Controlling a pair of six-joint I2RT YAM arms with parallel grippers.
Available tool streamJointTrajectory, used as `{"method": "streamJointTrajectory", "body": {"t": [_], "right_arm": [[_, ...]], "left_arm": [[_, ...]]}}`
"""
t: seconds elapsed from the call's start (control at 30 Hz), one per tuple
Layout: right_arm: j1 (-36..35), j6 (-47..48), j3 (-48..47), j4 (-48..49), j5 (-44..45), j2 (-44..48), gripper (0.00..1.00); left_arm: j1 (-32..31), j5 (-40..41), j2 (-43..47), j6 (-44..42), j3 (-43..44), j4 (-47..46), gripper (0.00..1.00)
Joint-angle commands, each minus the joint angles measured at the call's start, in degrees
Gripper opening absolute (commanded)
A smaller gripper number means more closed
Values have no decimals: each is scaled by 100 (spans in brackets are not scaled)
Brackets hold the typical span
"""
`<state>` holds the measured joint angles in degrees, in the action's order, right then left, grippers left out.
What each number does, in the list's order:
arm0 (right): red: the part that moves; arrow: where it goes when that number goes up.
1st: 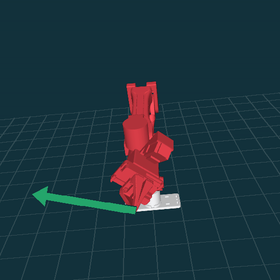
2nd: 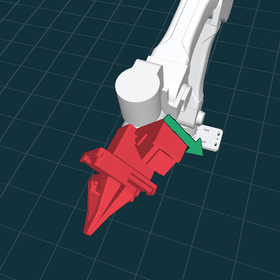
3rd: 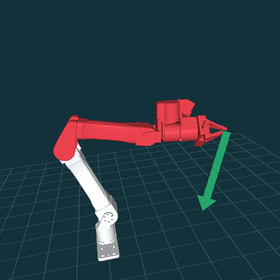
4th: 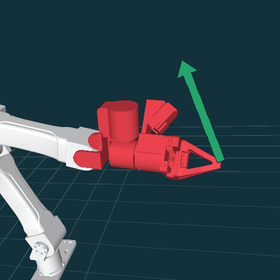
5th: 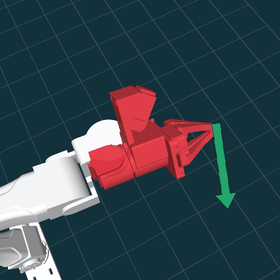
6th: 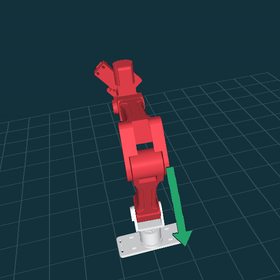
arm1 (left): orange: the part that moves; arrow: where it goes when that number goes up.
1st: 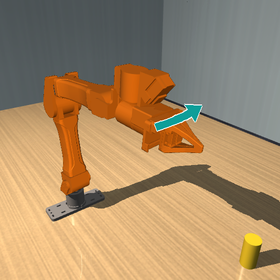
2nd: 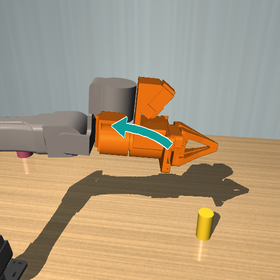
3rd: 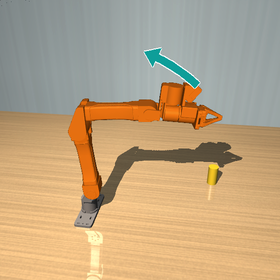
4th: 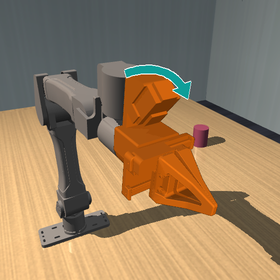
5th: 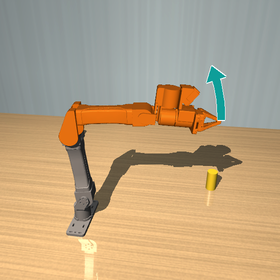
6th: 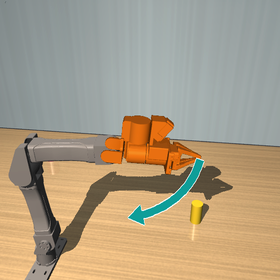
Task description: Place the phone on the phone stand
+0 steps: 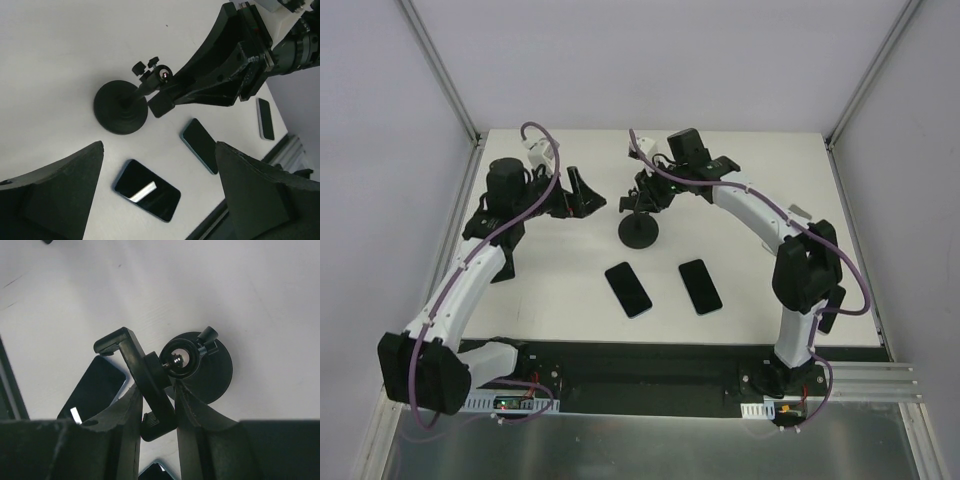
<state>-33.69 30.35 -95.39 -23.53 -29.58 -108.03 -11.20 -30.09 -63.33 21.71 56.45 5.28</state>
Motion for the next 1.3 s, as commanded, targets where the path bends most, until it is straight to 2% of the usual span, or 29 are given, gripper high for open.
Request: {"method": "streamJointTrajectory", "body": {"t": [0.0,0.1,0.27,0.43,0.6,0.67,0.77,0.8,0.87,0.9,0.93,0.97,1.03,1.1,1.23,1.27], "right_arm": [[-41,753,-515,-266,-1348,54,1],[-85,999,-672,-485,-1647,-86,1],[-138,1298,-831,-600,-2016,-184,1],[-199,1307,-937,-583,-1937,-228,0],[-269,1281,-806,-496,-1639,-131,0],[-278,1167,-674,-294,-1368,-96,0],[-278,974,-603,-153,-973,-43,0],[-287,860,-507,-82,-796,27,3],[-278,587,-410,84,-628,115,14],[-278,404,-323,198,-532,237,39],[-278,45,-174,313,-427,299,48],[-278,-72,-129,410,-417,352,50],[-296,-361,72,498,-356,536,62],[-322,-924,301,735,13,869,84],[-384,-2031,1425,1289,1075,1783,93],[-410,-2189,1941,1411,1626,2194,99]], "left_arm": [[-14,-1585,-670,491,393,-203,95],[-14,-2043,-1145,658,508,-203,94],[-14,-2308,-1576,842,490,-387,80],[-22,-2748,-2129,1150,481,-703,72],[-14,-2950,-2614,1326,561,-765,46],[-22,-3029,-2798,1414,552,-765,39],[-22,-3038,-2948,1458,508,-739,19],[-22,-3047,-2974,1467,508,-739,14],[-22,-3030,-3001,1432,517,-713,14],[-22,-2969,-2984,1415,525,-704,16],[-22,-2942,-2992,1397,525,-669,20],[-22,-2933,-3001,1379,525,-668,22],[-22,-2924,-3080,1379,543,-607,26],[-22,-2915,-3106,1353,578,-572,28],[-14,-2845,-3045,1283,596,-563,39],[-14,-2836,-3010,1283,596,-554,48]]}}
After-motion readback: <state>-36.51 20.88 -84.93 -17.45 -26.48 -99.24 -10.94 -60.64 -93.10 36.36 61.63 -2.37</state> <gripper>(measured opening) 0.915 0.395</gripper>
